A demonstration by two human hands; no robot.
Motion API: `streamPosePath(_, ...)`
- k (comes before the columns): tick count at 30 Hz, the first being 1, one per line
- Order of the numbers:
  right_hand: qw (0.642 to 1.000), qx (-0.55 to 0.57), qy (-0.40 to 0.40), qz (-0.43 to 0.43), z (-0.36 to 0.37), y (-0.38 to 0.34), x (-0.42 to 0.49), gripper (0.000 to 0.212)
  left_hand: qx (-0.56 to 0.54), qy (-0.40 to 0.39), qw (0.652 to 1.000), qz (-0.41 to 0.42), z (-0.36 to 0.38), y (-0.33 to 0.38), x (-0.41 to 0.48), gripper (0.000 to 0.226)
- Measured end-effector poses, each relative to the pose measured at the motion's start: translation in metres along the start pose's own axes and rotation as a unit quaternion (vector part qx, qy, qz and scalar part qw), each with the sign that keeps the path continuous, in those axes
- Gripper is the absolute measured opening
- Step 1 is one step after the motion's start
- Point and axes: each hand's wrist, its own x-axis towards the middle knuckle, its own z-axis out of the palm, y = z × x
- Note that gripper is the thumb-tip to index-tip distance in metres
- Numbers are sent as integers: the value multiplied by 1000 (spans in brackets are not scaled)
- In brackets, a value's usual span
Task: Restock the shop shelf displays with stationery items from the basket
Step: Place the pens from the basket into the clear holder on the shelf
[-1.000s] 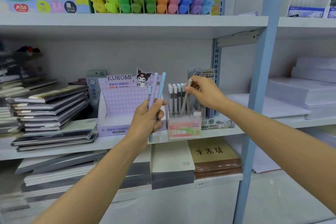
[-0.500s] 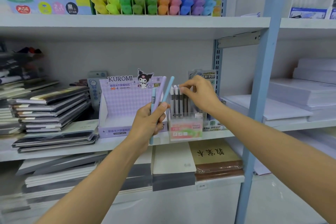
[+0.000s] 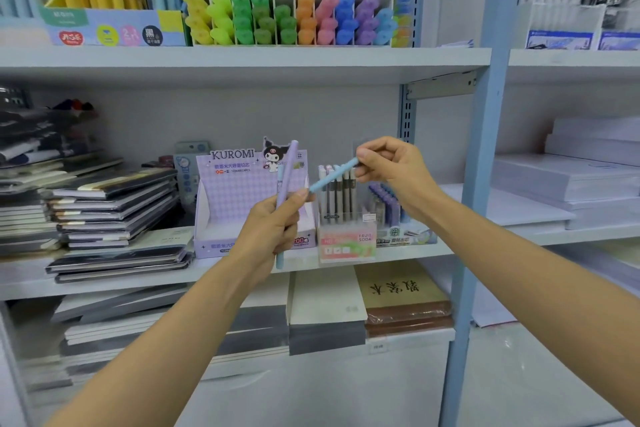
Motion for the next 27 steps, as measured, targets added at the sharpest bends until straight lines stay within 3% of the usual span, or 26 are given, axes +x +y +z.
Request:
streamPosePath(2, 999, -18, -27, 17, -2, -2, -9, 2, -37, 37, 999, 7, 0, 3, 0, 38)
streamPosePath(7, 986, -53, -137, 78, 6, -5, -36, 8, -95, 112, 988, 46, 7, 10, -2, 12)
streamPosePath(14, 957, -106, -246, 107, 19, -10, -50, 16, -60, 113, 989, 72, 26, 15, -8, 18)
streamPosePath(20, 989, -104, -102, 32, 30, -25, -35, 22, 47, 56, 996, 57, 38, 16, -11, 31)
streamPosePath(24, 988, -129, -79, 1, 33, -28, -26, 14, 63, 16, 997, 51, 40, 15, -9, 14)
streamPosePath(27, 994, -102, -4, -36, 27, -31, -15, 7, 59, -10, 998, 16, 35, 16, -5, 16)
